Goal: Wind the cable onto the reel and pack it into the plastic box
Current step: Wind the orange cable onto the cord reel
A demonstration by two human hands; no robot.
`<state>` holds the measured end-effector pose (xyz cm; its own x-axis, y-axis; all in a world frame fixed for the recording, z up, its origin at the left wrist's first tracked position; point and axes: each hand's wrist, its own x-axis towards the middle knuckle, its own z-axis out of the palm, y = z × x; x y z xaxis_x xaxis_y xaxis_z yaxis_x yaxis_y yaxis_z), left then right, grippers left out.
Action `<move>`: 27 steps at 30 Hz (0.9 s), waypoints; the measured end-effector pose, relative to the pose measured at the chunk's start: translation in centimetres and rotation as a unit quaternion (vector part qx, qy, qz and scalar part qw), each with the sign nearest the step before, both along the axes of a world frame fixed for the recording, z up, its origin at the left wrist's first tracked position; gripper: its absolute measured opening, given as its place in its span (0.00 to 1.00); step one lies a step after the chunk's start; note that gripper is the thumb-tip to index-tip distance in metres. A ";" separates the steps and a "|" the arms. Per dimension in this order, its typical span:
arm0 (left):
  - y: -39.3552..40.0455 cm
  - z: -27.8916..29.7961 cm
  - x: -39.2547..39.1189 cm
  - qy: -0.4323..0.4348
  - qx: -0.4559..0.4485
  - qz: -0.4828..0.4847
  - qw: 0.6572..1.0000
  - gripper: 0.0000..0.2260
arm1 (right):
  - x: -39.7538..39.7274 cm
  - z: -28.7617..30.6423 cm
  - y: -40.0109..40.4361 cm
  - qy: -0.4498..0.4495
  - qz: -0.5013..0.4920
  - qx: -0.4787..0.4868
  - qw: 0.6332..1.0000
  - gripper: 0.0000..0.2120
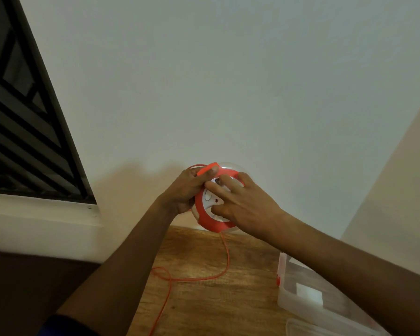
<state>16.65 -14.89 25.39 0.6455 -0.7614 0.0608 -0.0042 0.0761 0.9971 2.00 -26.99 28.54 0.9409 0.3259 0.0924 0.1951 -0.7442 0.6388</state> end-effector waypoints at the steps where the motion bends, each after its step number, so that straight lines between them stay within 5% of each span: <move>1: 0.1 0.0 0.0 0.005 -0.001 -0.016 1.000 0.13 | 0.1 0.1 0.1 0.006 0.010 -0.003 1.000 0.34; 13: -0.1 -0.6 0.2 -0.017 0.044 -0.058 0.997 0.18 | 0.3 -0.7 -0.7 -0.027 0.074 -0.032 0.996 0.31; 19: -0.8 -1.1 0.1 0.010 0.020 0.006 1.000 0.10 | 1.2 -1.2 -0.8 -0.085 0.033 0.004 0.996 0.26; 27: -2.1 -1.5 -0.8 0.005 -0.036 0.101 0.994 0.13 | 2.6 0.0 -1.7 -0.180 0.008 0.088 0.980 0.25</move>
<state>15.88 -17.00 23.91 0.7856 -0.6101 0.1029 -0.0166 0.1456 0.9892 4.61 -28.71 28.52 0.8317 0.2894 0.4739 -0.0070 -0.8479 0.5301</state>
